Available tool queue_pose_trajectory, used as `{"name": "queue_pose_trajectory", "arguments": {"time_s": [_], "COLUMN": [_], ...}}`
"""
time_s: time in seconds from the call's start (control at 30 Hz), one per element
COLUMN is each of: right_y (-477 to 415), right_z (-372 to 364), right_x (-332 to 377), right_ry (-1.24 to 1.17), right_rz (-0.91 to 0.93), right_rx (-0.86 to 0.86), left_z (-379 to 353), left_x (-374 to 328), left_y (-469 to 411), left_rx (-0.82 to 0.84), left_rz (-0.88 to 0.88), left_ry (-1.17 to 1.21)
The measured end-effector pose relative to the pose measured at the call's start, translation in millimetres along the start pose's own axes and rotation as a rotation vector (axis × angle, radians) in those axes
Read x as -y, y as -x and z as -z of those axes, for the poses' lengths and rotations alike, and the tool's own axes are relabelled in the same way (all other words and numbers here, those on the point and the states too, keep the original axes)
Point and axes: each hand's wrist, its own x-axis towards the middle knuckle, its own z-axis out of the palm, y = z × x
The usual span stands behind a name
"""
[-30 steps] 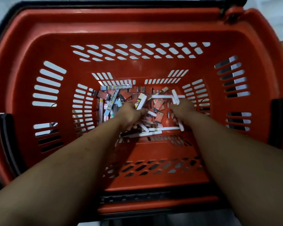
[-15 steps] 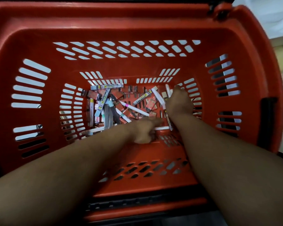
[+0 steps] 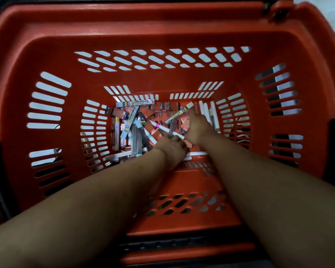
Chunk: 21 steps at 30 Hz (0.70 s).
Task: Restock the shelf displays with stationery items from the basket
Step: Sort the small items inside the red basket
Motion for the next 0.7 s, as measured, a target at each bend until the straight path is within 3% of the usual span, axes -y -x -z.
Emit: {"name": "queue_pose_trajectory", "arguments": {"time_s": [0.17, 0.3, 0.47, 0.7], "right_y": [1.5, 0.8, 6.1, 21.4], "right_z": [-11.8, -13.3, -3.3, 3.6], "right_x": [15.1, 13.9, 3.3, 3.5], "right_ry": [-0.121, -0.094, -0.320, -0.684], "right_rz": [-0.187, -0.232, -0.224, -0.243], "right_rx": [0.063, 0.106, 0.201, 0.407], "left_z": [-2.8, -11.9, -15.6, -13.5], "left_x": [12.0, 34.4, 40.8, 43.2], "left_y": [2.7, 14.4, 15.1, 9.7], "left_rx": [0.027, -0.125, -0.228, -0.166], "left_rz": [0.139, 0.143, 0.287, 0.387], "left_ry": [0.255, 0.443, 0.459, 0.478]}}
